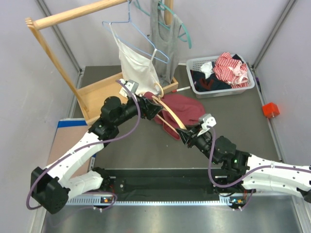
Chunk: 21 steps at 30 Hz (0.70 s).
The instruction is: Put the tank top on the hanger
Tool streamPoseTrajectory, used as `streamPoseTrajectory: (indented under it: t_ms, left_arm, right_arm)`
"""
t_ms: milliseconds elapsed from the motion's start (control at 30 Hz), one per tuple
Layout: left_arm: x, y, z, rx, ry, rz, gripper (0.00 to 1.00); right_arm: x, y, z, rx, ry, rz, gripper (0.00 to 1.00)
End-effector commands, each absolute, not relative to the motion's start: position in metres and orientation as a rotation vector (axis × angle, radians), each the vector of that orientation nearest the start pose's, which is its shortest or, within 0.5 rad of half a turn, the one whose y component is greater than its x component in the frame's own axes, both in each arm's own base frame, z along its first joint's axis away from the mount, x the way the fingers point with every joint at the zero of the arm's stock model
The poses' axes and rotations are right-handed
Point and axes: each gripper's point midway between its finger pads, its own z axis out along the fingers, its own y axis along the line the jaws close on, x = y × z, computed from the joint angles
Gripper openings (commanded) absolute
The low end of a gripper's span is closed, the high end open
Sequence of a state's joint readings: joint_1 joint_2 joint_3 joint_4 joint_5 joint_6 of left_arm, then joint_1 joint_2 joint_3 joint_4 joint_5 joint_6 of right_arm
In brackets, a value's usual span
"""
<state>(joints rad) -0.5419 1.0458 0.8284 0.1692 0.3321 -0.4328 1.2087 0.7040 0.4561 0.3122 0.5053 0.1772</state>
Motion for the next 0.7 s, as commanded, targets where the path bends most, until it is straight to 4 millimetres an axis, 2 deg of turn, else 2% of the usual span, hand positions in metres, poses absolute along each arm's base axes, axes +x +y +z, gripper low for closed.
streamPoseTrajectory:
  t_ms: [0,200,433,600,667]
  left_arm:
    - [0.292,-0.260,0.324,0.375,1.554,-0.931,0.81]
    - [0.299,-0.259,0.326,0.332,1.523,-0.892,0.79]
    - [0.297,-0.253,0.329,0.346,1.505,-0.840,0.77]
    - [0.303,-0.258,0.321,0.391,1.523,-0.813,0.76]
    - [0.308,-0.261,0.313,0.394,1.547,-0.809,0.72]
  right_arm:
    - [0.176,0.262,0.292,-0.311,1.403,0.850,0.00]
    - [0.173,0.268,0.289,-0.324,1.408,0.883,0.00]
    - [0.173,0.270,0.286,-0.331,1.416,0.884,0.00]
    - [0.170,0.273,0.291,-0.336,1.399,0.912,0.00]
    - [0.170,0.275,0.291,-0.340,1.400,0.918,0.00]
